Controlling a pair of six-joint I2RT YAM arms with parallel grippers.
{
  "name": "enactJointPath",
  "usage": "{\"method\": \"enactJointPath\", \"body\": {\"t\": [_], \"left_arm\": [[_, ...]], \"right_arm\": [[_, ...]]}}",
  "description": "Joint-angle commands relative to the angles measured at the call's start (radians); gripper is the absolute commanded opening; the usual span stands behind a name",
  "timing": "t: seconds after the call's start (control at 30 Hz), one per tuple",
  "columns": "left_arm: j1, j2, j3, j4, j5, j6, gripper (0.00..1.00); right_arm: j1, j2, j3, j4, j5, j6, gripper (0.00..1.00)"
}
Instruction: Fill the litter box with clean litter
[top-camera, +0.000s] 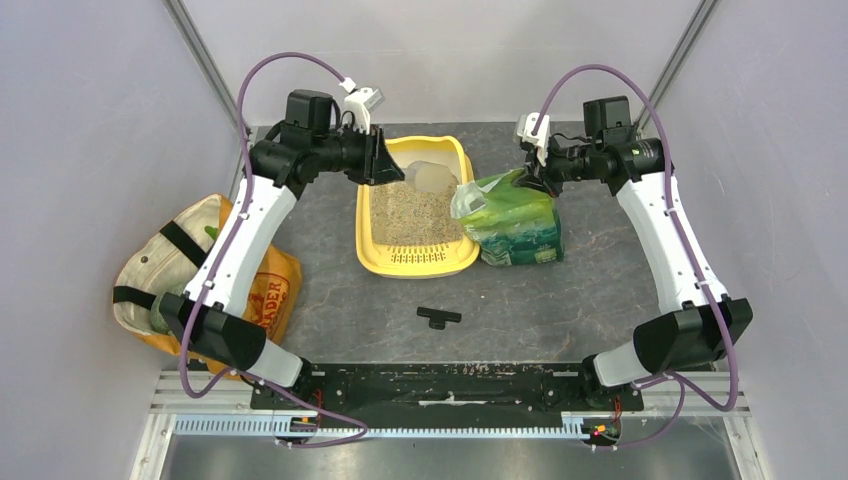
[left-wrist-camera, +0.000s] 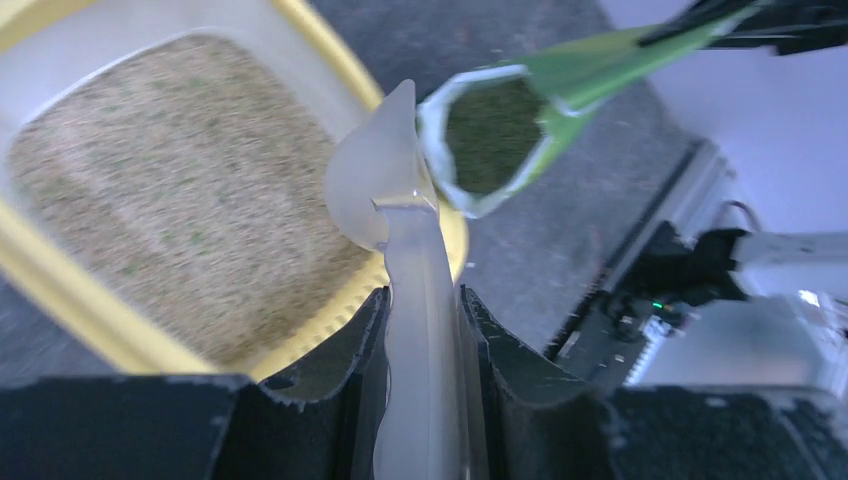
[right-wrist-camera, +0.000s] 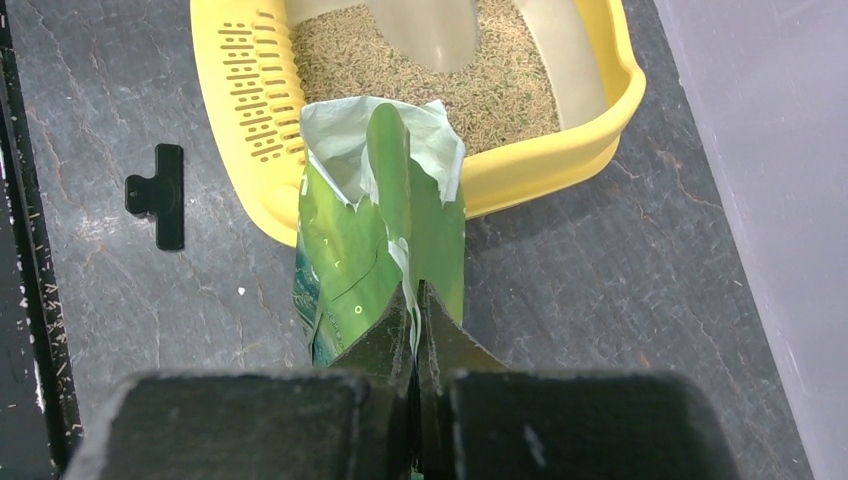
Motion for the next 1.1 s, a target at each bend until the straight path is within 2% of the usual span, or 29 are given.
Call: {"method": "enactJointPath", "body": {"t": [0.0,0.2,0.27,0.4,0.47,0.57,0.73,1.07], "left_arm": [[-0.005,-0.011,0.036,0.077,0.273,-0.097,0.02],[-0.024,0.026,0.040,0.114,0.338,-0.164,0.02],[-0.041,0.050,0.038,0.096,0.322,-0.164,0.02],[-0.095,0.120,0.090,0.001,0.180,-0.123,0.02],[-0.107,0.157,0.118,-0.012,0.101,-0.174,0.02],[-0.126,0.198,0.159,-0.005,0.058,-0.251,0.02],[-0.223,0.327,0.289,-0.091,-0.128,-0.343,0.02],[-0.370,0.501,0.377,-0.195,-0.300,-0.417,0.02]], "right_arm": [[0.015,-0.057,-0.008,0.062,-0.053,-0.020,0.00],[0.015,-0.062,-0.005,0.055,-0.060,-0.025,0.00],[0.015,-0.063,-0.003,0.055,-0.065,-0.025,0.00],[0.014,-0.068,-0.002,0.059,-0.069,-0.028,0.00],[0.015,-0.071,-0.001,0.058,-0.072,-0.020,0.00],[0.015,-0.076,0.003,0.049,-0.076,-0.023,0.00],[0.015,-0.098,-0.022,0.023,-0.061,-0.070,0.00],[0.015,-0.154,-0.094,-0.010,-0.045,-0.114,0.00]]}}
